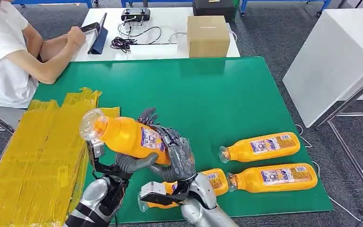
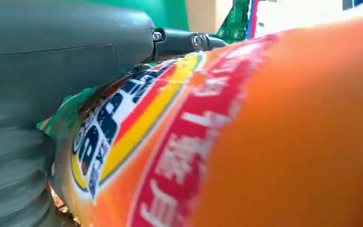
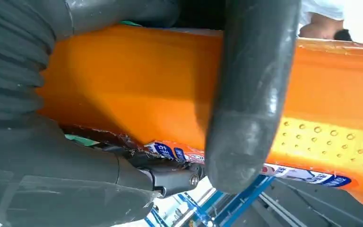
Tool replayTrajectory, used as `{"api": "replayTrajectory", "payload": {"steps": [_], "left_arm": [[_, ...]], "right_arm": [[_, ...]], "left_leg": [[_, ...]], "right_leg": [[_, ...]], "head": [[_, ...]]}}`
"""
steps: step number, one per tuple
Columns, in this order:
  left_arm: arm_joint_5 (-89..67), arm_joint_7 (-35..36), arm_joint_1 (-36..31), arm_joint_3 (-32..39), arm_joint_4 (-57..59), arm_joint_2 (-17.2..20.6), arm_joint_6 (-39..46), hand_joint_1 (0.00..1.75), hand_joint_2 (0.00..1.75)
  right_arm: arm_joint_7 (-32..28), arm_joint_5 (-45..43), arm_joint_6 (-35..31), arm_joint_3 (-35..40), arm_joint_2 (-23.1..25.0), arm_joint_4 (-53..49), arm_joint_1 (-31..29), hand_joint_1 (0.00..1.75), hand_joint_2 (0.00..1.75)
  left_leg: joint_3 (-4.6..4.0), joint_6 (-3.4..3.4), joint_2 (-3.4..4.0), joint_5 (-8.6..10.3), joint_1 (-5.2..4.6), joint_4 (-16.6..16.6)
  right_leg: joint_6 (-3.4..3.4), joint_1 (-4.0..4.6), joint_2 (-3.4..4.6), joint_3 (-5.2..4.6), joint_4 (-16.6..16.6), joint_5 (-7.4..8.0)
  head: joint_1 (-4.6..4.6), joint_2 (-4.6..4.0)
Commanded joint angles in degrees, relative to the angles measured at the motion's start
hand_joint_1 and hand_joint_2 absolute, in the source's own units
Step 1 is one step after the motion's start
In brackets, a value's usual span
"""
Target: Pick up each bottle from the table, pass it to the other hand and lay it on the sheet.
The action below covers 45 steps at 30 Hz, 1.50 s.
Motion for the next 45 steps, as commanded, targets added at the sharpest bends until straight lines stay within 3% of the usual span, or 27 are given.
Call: {"api": "replayTrajectory", "payload": {"steps": [1,7,13,36,37,38,45], "left_arm": [[4.8,1.2,-2.6,3.9,6.8,-0.2,-0.2,0.00,1.75],[11.7,-2.3,0.2,9.2,-0.1,-3.1,4.0,0.00,1.75],[12.8,-4.5,1.6,10.5,-5.4,-3.6,6.8,0.00,1.75],[12.8,-4.5,1.6,10.5,-5.4,-3.6,6.8,0.00,1.75],[5.6,-11.7,1.5,10.1,-6.3,-2.9,14.0,0.00,1.75],[-0.6,-12.5,2.4,8.9,-8.4,-3.3,17.4,0.00,1.75],[-1.4,-11.7,3.0,8.8,-9.9,-3.3,18.6,0.00,1.75]], "right_arm": [[-1.6,0.9,-1.0,11.5,-3.1,-2.8,-2.0,1.75,1.75],[-0.8,0.4,-1.4,12.5,-2.8,0.1,-3.1,1.75,1.75],[-0.3,0.3,-0.9,12.5,-2.6,1.1,-3.6,1.75,1.75],[-0.3,0.3,-0.9,12.5,-2.6,1.1,-3.6,1.75,1.75],[6.9,5.0,2.7,11.7,-2.4,4.7,-4.3,1.75,1.75],[10.7,5.4,3.5,10.8,-1.9,6.0,-4.4,1.75,1.75],[9.0,5.2,3.1,9.9,-1.4,7.8,-4.4,1.75,1.75]], "left_leg": [[0.21,-0.08,0.09,-0.07,0.04,-0.1],[0.33,-0.10,0.20,-0.14,0.09,-0.1],[0.12,-0.05,0.04,-0.05,0.08,0.0],[0.24,-0.08,-0.05,-0.05,0.11,-0.1],[0.35,-0.12,-0.03,-0.08,0.14,-0.1],[0.16,-0.06,-0.05,-0.03,0.09,-0.1],[0.17,-0.06,-0.16,-0.03,0.11,-0.1]], "right_leg": [[-0.03,0.04,0.06,0.19,-0.1,-0.04],[-0.02,0.10,0.15,0.30,-0.1,-0.07],[-0.01,0.08,-0.01,0.13,-0.1,-0.03],[-0.02,0.10,-0.09,0.27,-0.1,-0.05],[-0.03,0.13,-0.09,0.40,-0.2,-0.07],[-0.02,0.08,-0.08,0.18,-0.1,-0.04],[-0.01,0.10,-0.17,0.20,-0.1,-0.06]], "head": [[0.00,0.00],[-0.02,0.00],[0.00,0.00],[-0.02,0.00],[-0.02,0.00],[-0.02,0.00],[0.00,0.00]]}}
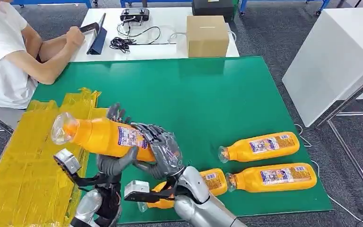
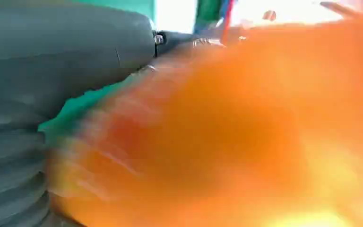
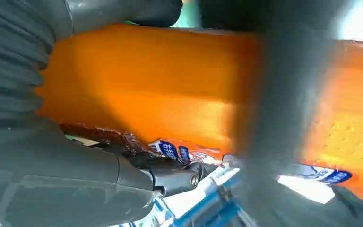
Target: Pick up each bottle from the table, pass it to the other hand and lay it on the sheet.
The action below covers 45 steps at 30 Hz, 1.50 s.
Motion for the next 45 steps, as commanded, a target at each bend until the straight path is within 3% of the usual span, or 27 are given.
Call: {"api": "replayTrajectory", "payload": {"steps": [1,9,20,21,22,38,39,44,45], "left_arm": [[-1.2,-0.2,-3.9,4.1,0.1,0.2,2.6,0.00,1.75],[-3.4,-1.2,-3.4,4.5,-0.5,-0.2,5.3,0.00,1.75],[-2.2,0.7,-3.6,4.0,0.1,0.2,2.8,0.00,1.75],[-2.2,0.8,-3.7,4.0,0.3,0.3,2.6,0.56,1.75],[-2.1,0.9,-3.7,4.0,0.4,0.3,2.3,1.75,1.75],[0.2,2.6,-3.6,4.7,2.0,0.3,-2.1,1.75,1.75],[0.4,2.7,-3.5,5.0,1.8,0.3,-2.1,1.75,1.75],[1.1,2.7,-3.3,6.1,1.2,0.4,-2.2,1.75,1.75],[1.1,2.7,-3.3,6.4,0.9,0.8,-2.1,1.75,1.75]], "right_arm": [[-0.4,1.4,0.9,2.7,-0.9,5.1,1.4,1.75,1.75],[0.4,2.8,1.1,1.8,-1.0,4.9,2.2,1.75,1.75],[0.2,3.5,1.1,1.8,-1.0,4.5,2.3,1.75,1.75],[0.2,3.6,1.1,1.8,-0.9,4.5,2.4,1.75,1.75],[0.2,3.6,1.1,1.8,-1.0,4.4,2.4,1.75,1.75],[-0.2,3.4,1.0,1.2,-0.8,5.0,2.5,1.75,1.75],[-0.3,3.4,0.9,1.1,-0.8,5.0,2.5,1.75,1.75],[-0.8,1.3,0.6,-1.2,-0.8,1.9,3.4,1.75,1.75],[-2.7,-3.7,3.1,-2.7,-1.0,-0.9,4.2,1.40,1.75]], "left_leg": [[0.26,-0.07,-0.10,-0.05,0.06,-0.1],[0.11,-0.05,-0.03,-0.02,0.05,-0.1],[0.17,-0.06,-0.06,-0.02,0.06,-0.1],[0.28,-0.08,-0.08,-0.05,0.07,-0.1],[0.15,-0.05,-0.05,-0.02,0.04,-0.1],[0.12,-0.04,-0.03,0.00,0.01,-0.1],[0.40,-0.11,-0.05,-0.07,0.09,-0.1],[0.14,-0.05,-0.03,-0.02,0.04,-0.1],[0.23,-0.07,-0.04,-0.04,0.04,-0.1]], "right_leg": [[-0.01,0.06,-0.13,0.33,-0.1,-0.07],[0.00,0.05,-0.09,0.17,-0.1,-0.03],[0.00,0.06,-0.14,0.24,-0.1,-0.05],[-0.01,0.07,-0.17,0.36,-0.2,-0.08],[0.00,0.04,-0.13,0.19,-0.1,-0.05],[0.00,0.01,-0.10,0.14,-0.1,-0.03],[-0.02,0.08,-0.15,0.47,-0.2,-0.09],[0.00,0.04,-0.11,0.17,-0.1,-0.04],[0.00,0.04,-0.13,0.27,-0.1,-0.07]], "head": [[-0.07,0.00],[-0.04,0.00],[-0.04,0.00],[-0.04,0.00],[-0.04,0.00],[-0.04,0.00],[-0.07,0.00],[-0.04,0.00],[-0.04,0.00]]}}
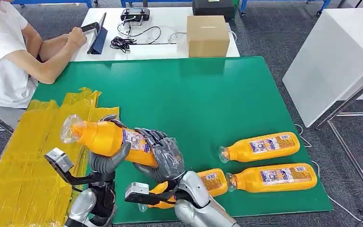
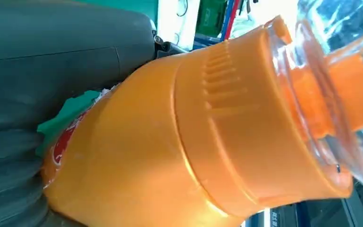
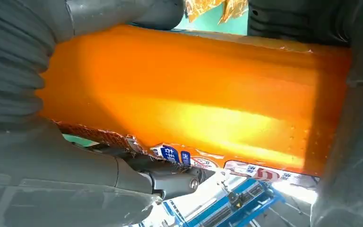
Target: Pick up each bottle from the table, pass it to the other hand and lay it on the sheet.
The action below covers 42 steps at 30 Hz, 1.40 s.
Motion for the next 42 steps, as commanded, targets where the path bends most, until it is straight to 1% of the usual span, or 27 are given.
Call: {"api": "replayTrajectory", "payload": {"steps": [1,2,3,4,6,7,10,11,12,13,14,15,16,17,19,22,24,26,27,29,33,35,36,37,38,40,42], "left_arm": [[0.9,0.5,-4.1,3.9,1.8,1.0,0.3,1.75,1.75],[0.6,0.4,-4.0,4.1,1.2,1.4,0.3,1.75,1.75],[-0.1,0.1,-3.9,4.2,0.5,1.8,0.5,1.75,1.75],[-1.7,-0.5,-4.0,4.3,-0.2,2.3,1.4,1.75,1.75],[-7.4,-2.5,-4.5,4.3,-1.6,3.1,5.5,1.75,1.75],[-7.4,-2.4,-4.6,4.4,-1.9,3.2,5.6,1.75,1.75],[-9.0,-2.6,-4.8,4.4,-2.0,3.3,7.0,1.75,1.75],[-14.5,-4.6,-5.2,3.7,-2.2,4.0,10.7,1.75,1.75],[-27.3,-6.7,-6.1,2.3,-2.3,5.8,18.8,1.75,1.75],[-33.8,-6.4,-6.6,2.0,-2.2,6.6,22.7,1.75,1.75],[-37.0,-5.5,-6.9,2.3,-2.4,7.1,24.2,1.75,1.75],[-46.5,-2.6,-7.3,1.7,-2.6,8.5,26.6,1.75,1.75],[-50.3,-0.5,-7.8,1.5,-2.4,9.7,26.1,1.75,1.75],[-58.0,2.4,-8.5,1.7,-1.5,11.2,26.9,1.75,1.75],[-58.0,2.3,-8.8,2.2,-1.1,11.4,27.0,1.75,1.75],[-58.0,2.3,-8.7,2.2,-1.0,11.5,27.0,1.75,1.75],[-58.0,2.4,-8.7,2.1,-0.9,11.2,27.1,1.75,1.75],[-58.0,2.4,-8.7,2.1,-0.9,11.2,27.1,1.75,1.75],[-58.0,2.4,-8.7,2.1,-0.9,11.2,27.1,1.75,1.75],[-58.0,2.4,-8.7,2.1,-0.9,11.2,27.1,1.75,1.75],[-58.0,2.4,-8.7,2.1,-0.9,11.2,27.1,1.75,1.75],[-58.0,2.4,-8.7,2.1,-0.9,11.2,27.1,1.75,1.75],[-72.7,7.5,-9.5,1.8,1.1,12.8,29.5,1.75,1.75],[-84.0,12.5,-10.4,1.7,2.6,14.5,30.6,1.75,1.75],[-88.3,15.5,-11.3,1.4,4.5,15.6,29.7,1.75,1.75],[-93.0,18.4,-13.9,0.2,9.8,17.4,26.2,1.75,1.75],[-103.1,23.5,-17.2,-2.4,17.7,19.4,23.0,1.75,1.75]], "right_arm": [[-3.7,-7.4,3.9,-1.9,-2.1,-4.5,2.9,0.09,1.75],[-4.7,-9.9,4.6,-3.3,-2.6,-7.8,4.1,0.00,1.75],[-4.7,-10.6,5.1,-3.9,-3.5,-11.2,5.1,0.00,1.75],[-5.2,-13.0,7.0,-4.6,-4.3,-14.8,6.4,0.00,1.75],[-6.8,-17.9,10.0,-6.9,-6.1,-22.2,9.3,0.00,1.75],[-6.5,-18.0,10.6,-7.1,-6.5,-23.4,9.7,0.00,1.75],[-6.2,-18.0,11.0,-7.5,-6.6,-24.3,10.2,0.00,1.75],[-7.7,-19.1,11.0,-8.3,-6.6,-25.7,10.8,0.00,1.75],[-8.8,-20.2,11.5,-9.1,-7.6,-28.7,11.4,0.00,1.75],[-8.4,-20.0,11.8,-9.5,-8.2,-29.9,11.6,0.00,1.75],[-7.6,-19.9,12.8,-10.0,-8.7,-31.1,11.7,0.00,1.75],[-7.2,-19.8,12.6,-11.7,-8.9,-32.6,12.1,0.00,1.75],[-7.2,-20.3,13.0,-12.9,-9.0,-33.8,12.6,0.00,1.75],[-7.5,-20.9,13.3,-14.5,-9.3,-35.2,13.3,0.00,1.75],[-7.6,-21.1,13.9,-15.1,-9.4,-35.8,13.6,0.00,1.75],[-7.6,-21.1,13.9,-15.1,-9.4,-35.7,13.8,0.00,1.75],[-7.6,-21.1,13.9,-14.9,-9.2,-35.6,13.9,0.00,1.75],[-7.6,-21.1,13.9,-14.9,-9.2,-35.6,13.9,0.00,1.75],[-7.6,-21.1,13.9,-14.9,-9.2,-35.6,13.9,0.00,1.75],[-7.6,-21.1,13.9,-14.9,-9.2,-35.6,13.9,0.00,1.75],[-7.6,-21.1,13.9,-14.9,-9.2,-35.6,13.9,0.00,1.75],[-7.6,-21.1,13.9,-14.9,-9.2,-35.6,13.9,0.00,1.75],[-8.1,-21.2,13.4,-15.8,-8.9,-35.8,14.1,0.00,1.75],[-8.5,-21.4,13.2,-16.9,-9.2,-37.0,14.6,0.00,1.75],[-8.7,-21.4,13.3,-17.8,-9.5,-37.8,15.1,0.00,1.75],[-8.6,-20.9,13.7,-19.4,-9.9,-39.2,16.0,0.00,1.75],[-8.7,-20.9,14.7,-20.9,-9.9,-40.4,16.8,0.00,1.75]], "left_leg": [[0.12,-0.04,-0.13,-0.02,0.04,0.0],[0.17,-0.06,-0.14,-0.05,0.06,0.0],[0.07,-0.04,-0.12,-0.01,0.02,0.0],[0.15,-0.06,-0.16,-0.06,0.05,0.0],[0.03,-0.05,-0.21,-0.05,0.04,0.0],[-0.02,-0.03,-0.28,-0.02,0.02,0.0],[0.12,-0.05,-0.13,-0.07,0.04,0.0],[0.06,-0.04,-0.09,-0.04,0.01,0.0],[0.09,-0.05,-0.16,-0.05,0.04,0.0],[-0.01,-0.03,-0.25,-0.01,0.02,0.0],[0.06,-0.05,-0.21,-0.05,0.04,0.0],[-0.03,-0.03,-0.15,-0.02,0.01,0.0],[0.06,-0.05,-0.16,-0.05,0.04,0.0],[0.01,-0.04,-0.15,-0.01,0.00,0.0],[0.12,-0.06,-0.27,-0.03,0.04,0.0],[0.09,-0.04,-0.04,-0.04,0.03,0.0],[0.30,-0.08,0.01,-0.13,0.06,0.0],[0.16,-0.05,-0.07,-0.05,0.04,0.0],[0.22,-0.07,-0.12,-0.07,0.05,0.0],[0.08,-0.03,-0.03,-0.03,0.02,0.0],[0.08,-0.04,-0.03,-0.02,0.02,0.0],[0.22,-0.07,-0.05,-0.07,0.06,0.0],[0.14,-0.05,-0.04,-0.04,0.04,0.0],[0.21,-0.07,-0.05,-0.05,0.06,0.0],[0.13,-0.06,-0.07,-0.01,0.02,0.0],[0.12,-0.05,-0.15,0.02,0.02,-0.1],[0.16,-0.05,-0.22,0.03,0.00,-0.1]], "right_leg": [[0.00,0.04,-0.15,0.20,-0.1,-0.05],[0.00,0.06,-0.17,0.26,-0.1,-0.08],[0.00,0.02,-0.13,0.14,-0.1,-0.05],[0.00,0.05,-0.19,0.26,-0.1,-0.09],[0.00,0.04,-0.23,0.14,0.0,-0.10],[0.01,0.02,-0.26,0.10,0.0,-0.08],[0.01,0.04,-0.12,0.23,-0.1,-0.08],[0.01,0.02,-0.09,0.14,0.0,-0.05],[0.01,0.04,-0.16,0.20,-0.1,-0.07],[0.01,0.02,-0.23,0.12,0.0,-0.06],[0.01,0.05,-0.20,0.19,0.0,-0.08],[0.01,0.01,-0.14,0.06,0.0,-0.05],[0.01,0.05,-0.16,0.16,0.0,-0.07],[0.00,0.01,-0.14,0.09,0.0,-0.05],[0.00,0.04,-0.26,0.25,-0.1,-0.09],[0.01,0.04,-0.02,0.16,-0.1,-0.03],[0.01,0.07,0.00,0.37,-0.1,-0.10],[0.00,0.04,-0.10,0.23,-0.1,-0.07],[0.00,0.05,-0.13,0.31,-0.1,-0.10],[0.01,0.02,-0.02,0.12,0.0,-0.03],[0.01,0.03,-0.04,0.14,0.0,-0.03],[0.00,0.06,-0.07,0.30,-0.1,-0.06],[0.00,0.04,-0.05,0.20,-0.1,-0.04],[-0.01,0.07,-0.07,0.28,-0.1,-0.06],[-0.01,0.02,-0.07,0.18,-0.1,-0.04],[-0.01,0.02,-0.15,0.18,-0.1,-0.04],[-0.01,0.00,-0.20,0.22,-0.1,-0.04]], "head": [[0.02,0.00],[0.00,0.00],[0.00,0.00],[0.02,0.00],[0.00,0.00],[0.02,0.00],[0.00,0.00],[-0.02,0.00],[0.02,0.00],[0.00,0.00],[0.02,0.00],[0.00,0.00],[0.02,0.00],[-0.02,0.00],[0.00,0.00],[0.00,0.00],[0.02,0.00],[0.00,0.00],[0.00,0.00],[0.00,0.00],[0.02,0.00],[0.00,0.00],[0.02,0.00],[0.00,0.00],[0.00,0.00],[0.00,0.00],[0.02,0.00]]}}
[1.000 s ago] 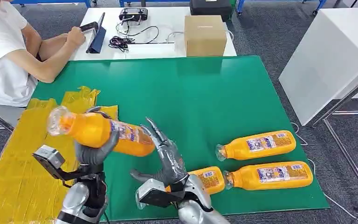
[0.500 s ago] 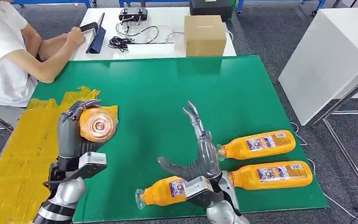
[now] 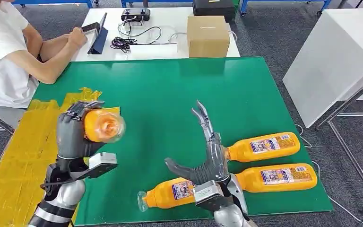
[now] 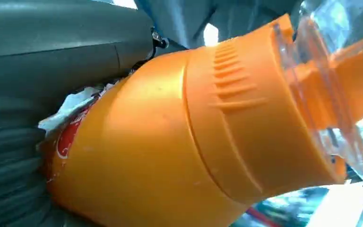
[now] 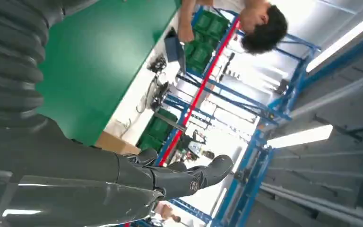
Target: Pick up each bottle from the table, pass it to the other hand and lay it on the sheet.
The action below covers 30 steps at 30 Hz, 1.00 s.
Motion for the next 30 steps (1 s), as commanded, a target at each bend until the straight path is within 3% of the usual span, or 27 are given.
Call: {"api": "replayTrajectory", "payload": {"steps": [1,8,17,21,22,23,30], "left_arm": [[-26.0,12.9,-10.8,-6.3,22.7,8.5,-6.8,1.75,1.75],[-26.5,16.5,-11.6,-7.9,33.3,11.7,-11.7,1.75,1.75],[-26.5,21.3,-15.6,-9.4,44.4,11.9,-13.8,1.75,1.75],[-25.5,22.0,-17.4,-7.3,49.3,9.8,-16.5,1.75,1.75],[-25.1,21.7,-17.5,-6.9,49.7,9.5,-16.4,1.20,1.75],[-24.1,21.4,-17.7,-6.0,50.7,8.7,-16.3,0.00,1.75],[-21.6,20.9,-17.2,-2.2,51.5,6.0,-11.6,0.00,1.75]], "right_arm": [[-0.4,0.3,1.7,-6.2,-2.1,-4.4,2.1,0.00,1.75],[-0.8,1.6,1.1,-7.3,-2.0,-5.8,3.9,0.00,1.75],[-1.0,2.2,0.6,-7.3,-2.0,-6.1,3.9,0.00,1.75],[-0.7,2.6,0.5,-7.2,-1.7,-5.7,3.3,0.00,1.75],[-0.7,2.7,0.4,-7.2,-1.6,-5.7,3.4,0.00,1.75],[-0.6,2.9,0.4,-7.3,-1.6,-5.7,3.4,0.00,1.75],[0.0,3.6,0.0,-7.2,-1.6,-5.4,3.5,0.00,1.75]], "left_leg": [[0.25,-0.08,-0.20,0.02,0.03,-0.1],[0.32,-0.08,0.10,-0.06,0.04,-0.1],[0.22,-0.08,0.10,-0.05,0.07,-0.1],[0.17,-0.07,0.09,-0.04,0.05,0.0],[0.09,-0.05,0.07,-0.01,0.03,0.0],[0.07,-0.04,0.08,-0.01,0.02,0.0],[0.31,-0.07,0.04,-0.03,0.04,-0.1]], "right_leg": [[-0.01,0.03,-0.24,0.34,-0.1,-0.05],[-0.01,0.04,-0.03,0.36,-0.1,-0.07],[0.00,0.07,-0.01,0.26,-0.1,-0.06],[0.00,0.05,-0.02,0.22,-0.1,-0.05],[0.00,0.02,-0.02,0.14,0.0,-0.04],[0.00,0.02,0.00,0.12,0.0,-0.04],[0.01,0.04,-0.01,0.37,-0.1,-0.04]], "head": [[-0.02,0.00],[0.00,0.00],[0.00,0.00],[0.00,0.00],[-0.02,0.00],[0.00,0.00],[0.00,0.00]]}}
